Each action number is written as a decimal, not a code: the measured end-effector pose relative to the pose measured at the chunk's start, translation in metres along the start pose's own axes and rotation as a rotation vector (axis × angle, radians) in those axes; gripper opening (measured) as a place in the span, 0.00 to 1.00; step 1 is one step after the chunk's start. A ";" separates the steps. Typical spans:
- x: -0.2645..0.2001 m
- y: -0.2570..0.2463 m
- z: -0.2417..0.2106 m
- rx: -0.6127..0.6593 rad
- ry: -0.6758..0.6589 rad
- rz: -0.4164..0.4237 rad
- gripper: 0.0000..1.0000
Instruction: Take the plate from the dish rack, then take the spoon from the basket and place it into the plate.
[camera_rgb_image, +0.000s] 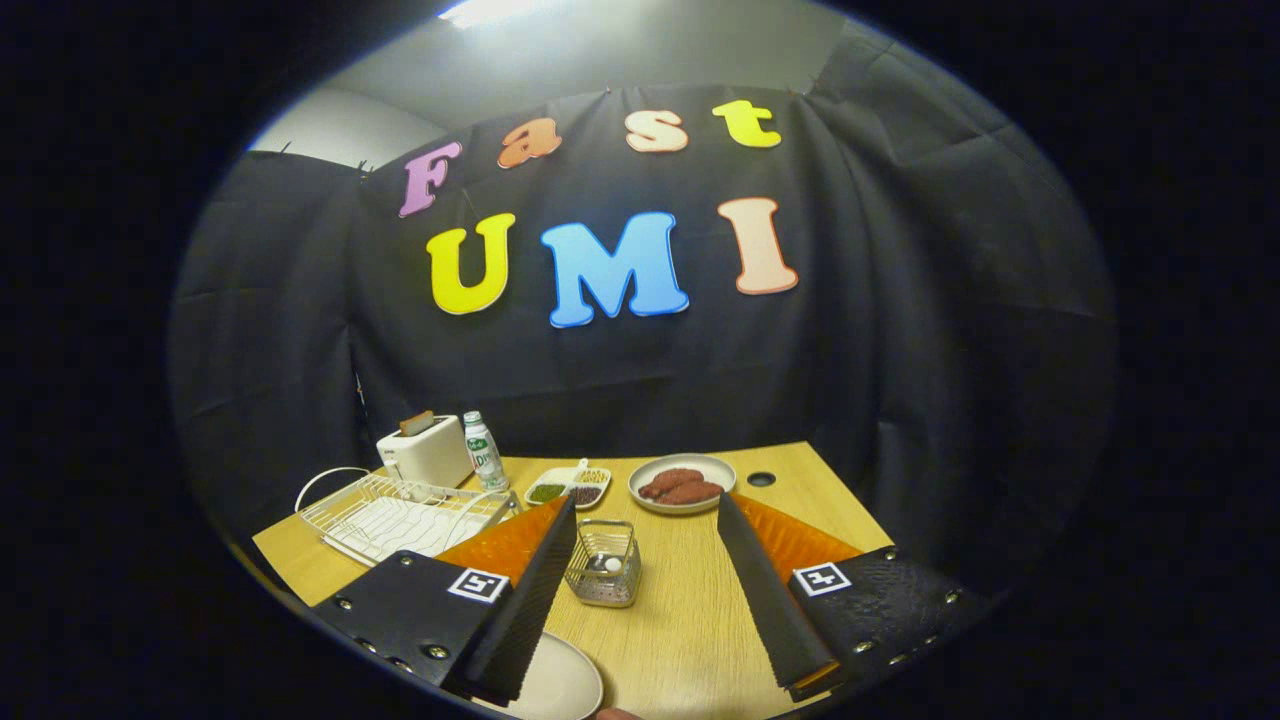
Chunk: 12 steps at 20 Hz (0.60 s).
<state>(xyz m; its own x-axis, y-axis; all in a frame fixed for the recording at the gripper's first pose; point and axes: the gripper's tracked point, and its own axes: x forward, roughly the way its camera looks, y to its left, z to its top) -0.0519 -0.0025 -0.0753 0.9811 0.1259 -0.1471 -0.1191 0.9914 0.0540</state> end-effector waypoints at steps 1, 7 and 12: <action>0.003 0.001 0.006 -0.018 -0.041 0.003 0.88; 0.024 0.010 -0.005 -0.088 -0.127 0.022 0.88; 0.042 0.012 -0.027 -0.074 -0.136 0.020 0.88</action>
<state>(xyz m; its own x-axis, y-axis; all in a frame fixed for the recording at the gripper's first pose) -0.0161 0.0159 -0.1078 0.9894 0.1445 -0.0108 -0.1447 0.9893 -0.0181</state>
